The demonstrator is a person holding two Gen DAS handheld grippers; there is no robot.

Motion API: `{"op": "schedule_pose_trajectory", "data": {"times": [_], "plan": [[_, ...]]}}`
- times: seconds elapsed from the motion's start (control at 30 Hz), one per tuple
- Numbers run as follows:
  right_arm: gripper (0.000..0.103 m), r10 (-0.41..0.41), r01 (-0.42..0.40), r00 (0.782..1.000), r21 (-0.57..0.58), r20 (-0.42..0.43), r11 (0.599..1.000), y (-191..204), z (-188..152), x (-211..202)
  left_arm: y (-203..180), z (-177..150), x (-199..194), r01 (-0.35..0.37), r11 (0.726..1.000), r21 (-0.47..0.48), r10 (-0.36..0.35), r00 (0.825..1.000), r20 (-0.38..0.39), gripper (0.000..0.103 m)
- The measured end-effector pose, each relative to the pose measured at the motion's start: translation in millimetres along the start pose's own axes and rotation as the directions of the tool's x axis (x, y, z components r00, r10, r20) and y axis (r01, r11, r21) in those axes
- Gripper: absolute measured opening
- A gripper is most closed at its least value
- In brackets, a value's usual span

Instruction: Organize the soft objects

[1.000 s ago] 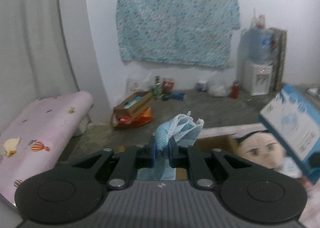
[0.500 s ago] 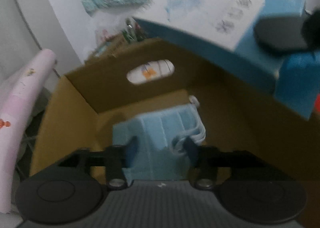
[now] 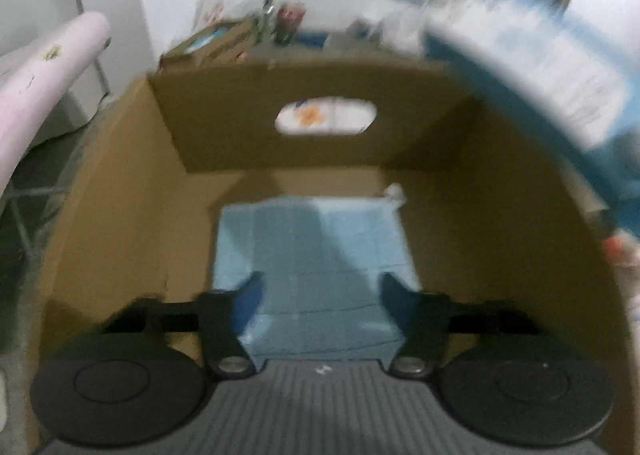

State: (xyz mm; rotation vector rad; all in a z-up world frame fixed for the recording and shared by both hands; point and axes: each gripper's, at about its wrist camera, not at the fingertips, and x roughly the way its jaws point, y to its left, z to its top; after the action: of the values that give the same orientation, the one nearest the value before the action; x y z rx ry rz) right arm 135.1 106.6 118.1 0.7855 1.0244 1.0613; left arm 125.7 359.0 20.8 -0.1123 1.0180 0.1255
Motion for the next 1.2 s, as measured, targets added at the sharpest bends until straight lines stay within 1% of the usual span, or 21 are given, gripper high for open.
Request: {"op": "schedule_pose_trajectory", "data": {"times": [0.07, 0.13, 0.17, 0.3, 0.33, 0.4, 0.43, 0.5, 0.57, 0.67, 0.77, 0.83, 0.87, 0.9, 0.97, 1.0, 1.03, 1.1, 1.17, 1.2], "plan": [[0.021, 0.004, -0.004, 1.0, 0.001, -0.003, 1.0, -2.1, -1.4, 1.1, 3.0, 3.9, 15.5, -0.004, 1.0, -0.018, 0.004, 1.0, -0.019, 0.024], [0.021, 0.009, -0.009, 1.0, 0.0, -0.009, 1.0, -9.0, 2.9, 12.9, 5.6, 9.9, 28.2, -0.044, 0.999, -0.02, 0.044, 0.999, -0.033, 0.014], [0.021, 0.011, -0.011, 1.0, -0.001, -0.011, 1.0, -9.5, 3.9, 16.3, 6.4, 11.0, 35.7, -0.064, 0.998, -0.016, 0.064, 0.997, -0.051, 0.011], [0.021, 0.017, -0.017, 0.999, -0.005, -0.028, 1.0, -8.4, 3.5, 22.6, 14.2, 18.9, 42.8, -0.068, 0.997, -0.036, 0.066, 0.996, -0.054, 0.008], [0.021, 0.017, -0.018, 0.999, -0.007, -0.029, 1.0, -7.4, 3.1, 23.2, 16.1, 20.2, 43.1, -0.078, 0.996, -0.032, 0.077, 0.996, -0.051, 0.006], [0.021, 0.023, -0.023, 0.999, -0.007, -0.031, 1.0, -6.6, 2.7, 24.9, 20.6, 23.8, 43.3, -0.097, 0.995, -0.036, 0.095, 0.994, -0.046, 0.006], [0.021, 0.026, -0.026, 0.999, -0.005, -0.032, 1.0, -6.1, 2.6, 25.7, 22.4, 26.4, 44.5, -0.118, 0.992, -0.039, 0.117, 0.992, -0.042, 0.005], [0.021, 0.029, -0.029, 0.999, -0.008, -0.037, 1.0, -5.8, 2.6, 28.3, 27.4, 32.9, 49.4, -0.172, 0.985, -0.018, 0.172, 0.984, -0.037, 0.005], [0.021, 0.027, -0.027, 0.999, -0.007, -0.041, 1.0, -9.1, 3.3, 31.0, 31.6, 39.2, 52.6, -0.212, 0.977, -0.002, 0.212, 0.977, -0.029, 0.005], [0.021, 0.023, -0.023, 0.999, -0.001, -0.042, 1.0, -15.7, 5.7, 35.2, 35.7, 50.1, 60.0, -0.29, 0.956, 0.03, 0.291, 0.957, -0.014, 0.005], [0.021, 0.024, -0.024, 0.999, 0.006, -0.038, 1.0, -21.2, 8.7, 40.4, 32.0, 56.1, 66.7, -0.32, 0.944, 0.077, 0.32, 0.947, 0.018, 0.005], [0.021, 0.016, -0.016, 0.999, 0.002, -0.036, 1.0, -22.1, 8.2, 40.6, 27.3, 58.2, 71.7, -0.35, 0.929, 0.118, 0.348, 0.937, 0.037, 0.007], [0.021, 0.012, -0.012, 0.999, 0.0, -0.036, 1.0, -21.9, 7.8, 40.1, 26.4, 59.0, 69.9, -0.353, 0.928, 0.123, 0.35, 0.936, 0.039, 0.01], [0.022, 0.008, -0.008, 0.999, 0.001, -0.036, 1.0, -21.9, 6.6, 39.6, 26.4, 59.6, 66.3, -0.343, 0.933, 0.107, 0.341, 0.939, 0.032, 0.012], [0.022, 0.003, -0.003, 0.999, 0.001, -0.041, 1.0, -20.1, 5.0, 37.8, 29.4, 57.4, 49.6, -0.278, 0.96, 0.033, 0.277, 0.96, 0.025, 0.028], [0.022, 0.002, -0.002, 0.999, -0.003, -0.04, 1.0, -18.9, 4.2, 36.3, 30.4, 55.3, 42.2, -0.241, 0.97, 0.006, 0.241, 0.97, 0.018, 0.032], [0.022, 0.0, 0.0, 0.999, -0.01, -0.04, 1.0, -17.4, 3.6, 35.0, 29.4, 51.6, 33.7, -0.209, 0.978, -0.004, 0.209, 0.978, -0.005, 0.033], [0.022, -0.003, 0.002, 0.999, -0.014, -0.041, 1.0, -15.3, 3.3, 34.2, 27.4, 41.9, 30.2, -0.167, 0.986, 0.002, 0.167, 0.985, -0.052, 0.032], [0.022, 0.003, -0.003, 0.999, -0.016, -0.04, 1.0, -13.1, 2.8, 33.8, 32.4, 35.5, 45.4, -0.144, 0.99, -0.006, 0.142, 0.982, -0.126, 0.013], [0.022, 0.005, -0.005, 0.999, -0.015, -0.038, 1.0, -12.6, 4.0, 33.7, 36.0, 34.2, 46.3, -0.141, 0.99, -0.027, 0.138, 0.986, -0.094, 0.011]]}}
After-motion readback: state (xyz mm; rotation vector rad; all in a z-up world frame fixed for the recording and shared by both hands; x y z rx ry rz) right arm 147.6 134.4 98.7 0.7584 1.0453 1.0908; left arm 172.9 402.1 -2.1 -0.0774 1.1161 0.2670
